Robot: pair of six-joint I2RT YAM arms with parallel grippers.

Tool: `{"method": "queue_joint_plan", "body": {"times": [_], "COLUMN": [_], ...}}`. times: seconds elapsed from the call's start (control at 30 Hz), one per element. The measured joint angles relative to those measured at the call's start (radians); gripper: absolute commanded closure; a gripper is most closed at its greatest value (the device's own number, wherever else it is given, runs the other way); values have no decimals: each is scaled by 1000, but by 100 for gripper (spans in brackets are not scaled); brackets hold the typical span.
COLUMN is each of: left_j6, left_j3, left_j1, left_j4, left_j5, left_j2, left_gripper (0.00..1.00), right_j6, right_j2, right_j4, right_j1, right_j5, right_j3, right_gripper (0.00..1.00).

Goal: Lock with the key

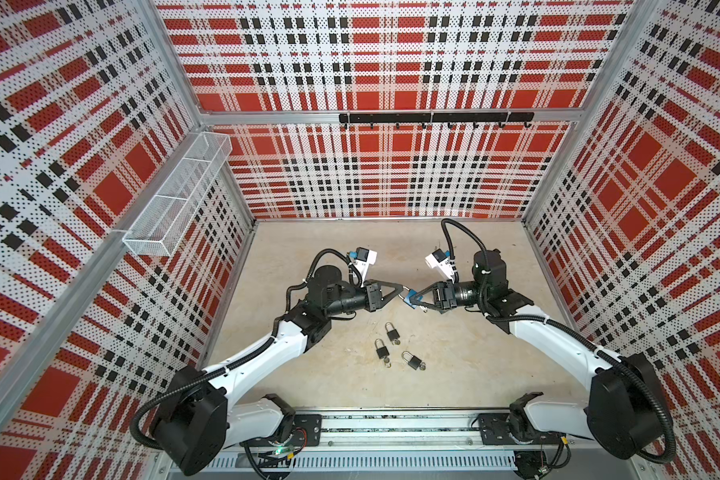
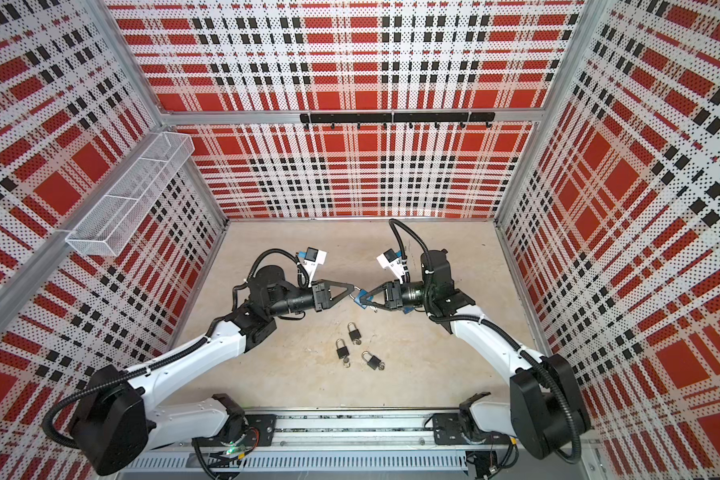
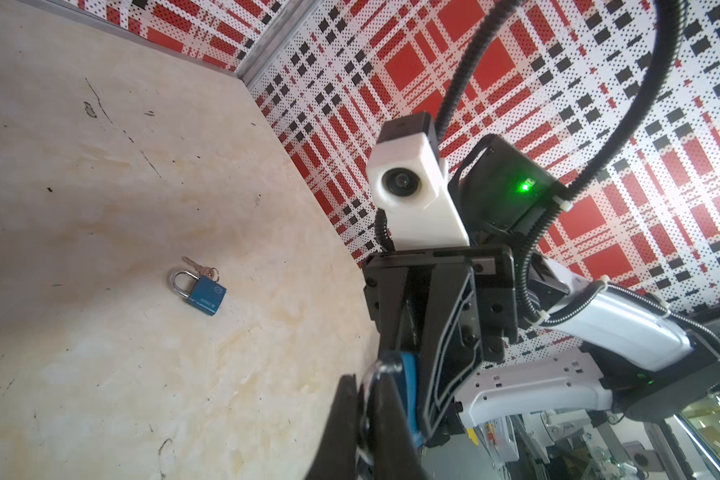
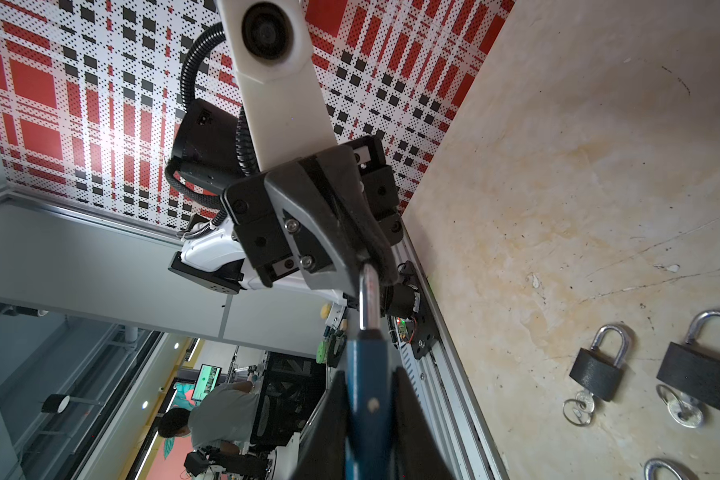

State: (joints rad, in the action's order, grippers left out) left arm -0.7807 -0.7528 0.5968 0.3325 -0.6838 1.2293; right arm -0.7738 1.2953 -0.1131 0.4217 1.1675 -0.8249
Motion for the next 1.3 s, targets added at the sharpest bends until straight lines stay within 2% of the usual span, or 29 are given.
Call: {"method": "queue_joint_plan", "body": {"times": [0.1,0.3,0.5,0.6,0.77,1.0,1.03,1.1,1.17,1.3], "left_j6": [2,-1,-12,-23,-33,-49,-49,-50,-49,-48], "left_j3": [-24,-48,-50,-52,-52,-52,-52,-52,-52,-44], "left_j1": [-8,-13,-8,-9,-12,-15,-16,-19,-23,-37], "left_j4": [-26,-36,-53,-54,-53,-56,-56,-56,-53,-48], "left_j5": [-36,-72,-107,-111,-129,-128,-128,-127,-125,-117], "left_j2": [8,12,15,15,15,15,15,15,14,-1], "left_gripper": [89,86,80,83,100,100,100,100,100,100], "right_j6": [32,85,121,132,146,170,172,175,169,153], "right_j2": [-13,-40,-40,-40,-40,-39,-39,-39,-39,-37], "right_j4": [35,72,90,99,101,103,103,102,102,97], "right_j1": [1,6,23,26,24,24,24,26,27,27], "right_j5": [-11,-33,-63,-66,-52,-60,-62,-68,-88,-130], "right_j3": [-8,-20,-35,-39,-44,-47,-47,-47,-47,-45], "right_gripper": [100,100,100,100,100,100,98,79,71,65]}}
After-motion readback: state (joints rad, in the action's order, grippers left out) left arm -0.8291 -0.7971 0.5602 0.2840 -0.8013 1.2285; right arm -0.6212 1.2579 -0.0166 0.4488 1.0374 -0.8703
